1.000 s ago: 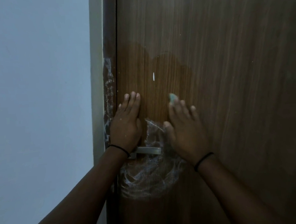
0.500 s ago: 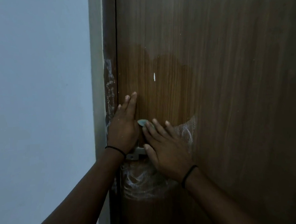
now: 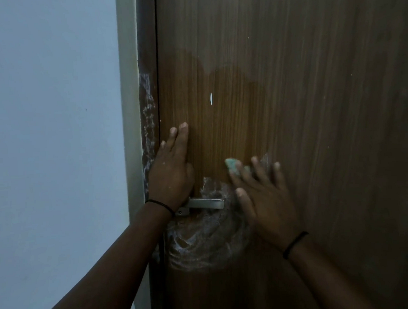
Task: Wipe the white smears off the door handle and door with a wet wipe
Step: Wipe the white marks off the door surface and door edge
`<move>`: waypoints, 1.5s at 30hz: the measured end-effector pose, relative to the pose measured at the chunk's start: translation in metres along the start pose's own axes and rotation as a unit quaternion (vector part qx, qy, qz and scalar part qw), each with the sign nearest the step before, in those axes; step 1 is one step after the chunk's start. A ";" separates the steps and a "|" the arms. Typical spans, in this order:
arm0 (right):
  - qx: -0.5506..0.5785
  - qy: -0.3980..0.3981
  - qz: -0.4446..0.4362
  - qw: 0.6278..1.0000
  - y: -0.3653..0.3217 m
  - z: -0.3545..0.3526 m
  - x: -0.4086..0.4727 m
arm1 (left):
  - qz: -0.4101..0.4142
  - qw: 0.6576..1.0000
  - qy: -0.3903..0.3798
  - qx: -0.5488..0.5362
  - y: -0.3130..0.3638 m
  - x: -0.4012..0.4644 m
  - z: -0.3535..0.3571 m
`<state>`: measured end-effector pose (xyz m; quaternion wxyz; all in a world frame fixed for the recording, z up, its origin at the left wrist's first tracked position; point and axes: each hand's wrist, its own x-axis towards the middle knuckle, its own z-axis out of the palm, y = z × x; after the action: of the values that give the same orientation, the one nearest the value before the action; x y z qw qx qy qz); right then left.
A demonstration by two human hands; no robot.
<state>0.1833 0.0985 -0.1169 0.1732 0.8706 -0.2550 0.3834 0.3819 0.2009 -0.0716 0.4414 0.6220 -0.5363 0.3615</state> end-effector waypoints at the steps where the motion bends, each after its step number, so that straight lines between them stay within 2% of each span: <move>1: -0.008 0.010 0.019 1.000 0.007 -0.003 0.001 | -0.002 1.000 0.001 0.002 0.001 0.000 0.001; 3: -0.016 0.010 0.032 0.999 0.006 -0.006 0.010 | -0.012 1.000 0.004 0.009 0.006 0.000 0.005; 8: -0.010 -0.003 -0.008 1.000 -0.014 0.003 0.005 | -0.032 0.999 0.012 0.023 0.013 -0.001 0.013; 14: -0.022 0.054 0.109 0.992 0.024 -0.007 0.005 | -0.039 0.998 0.021 0.032 0.018 -0.002 0.016; 20: 0.022 0.022 0.040 0.999 0.000 0.008 -0.001 | -0.049 0.998 0.028 0.035 0.018 -0.003 0.020; 23: 0.021 0.041 0.086 0.995 0.017 0.010 -0.017 | -0.034 0.998 0.020 0.042 0.015 -0.006 0.018; 26: 0.015 0.084 0.140 0.987 0.013 0.004 0.002 | -0.038 0.998 0.015 0.038 0.016 -0.008 0.020; 29: 0.025 0.072 0.088 0.993 -0.001 0.007 0.018 | -0.045 0.998 0.019 0.026 0.018 -0.011 0.022; 32: -0.007 0.037 0.030 0.999 0.007 0.023 -0.006 | -0.036 0.999 0.020 0.025 0.016 -0.014 0.019; 34: -0.019 0.032 0.044 0.998 0.018 0.030 -0.024 | -0.032 0.999 0.014 0.023 0.015 -0.017 0.017; 38: 0.005 0.071 0.105 0.992 0.004 0.037 -0.020 | -0.030 0.999 0.014 0.020 0.017 -0.020 0.020; 42: -0.016 0.037 0.039 0.998 -0.005 0.050 -0.037 | -0.028 0.999 0.016 0.022 0.011 -0.025 0.019; 45: -0.029 0.033 0.067 0.997 0.008 0.051 -0.052 | -0.017 1.000 0.008 0.013 0.009 -0.030 0.017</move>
<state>0.1781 0.0828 -0.1879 0.1804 0.8330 -0.3180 0.4153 0.3672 0.1956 -0.1039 0.4440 0.6336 -0.5172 0.3660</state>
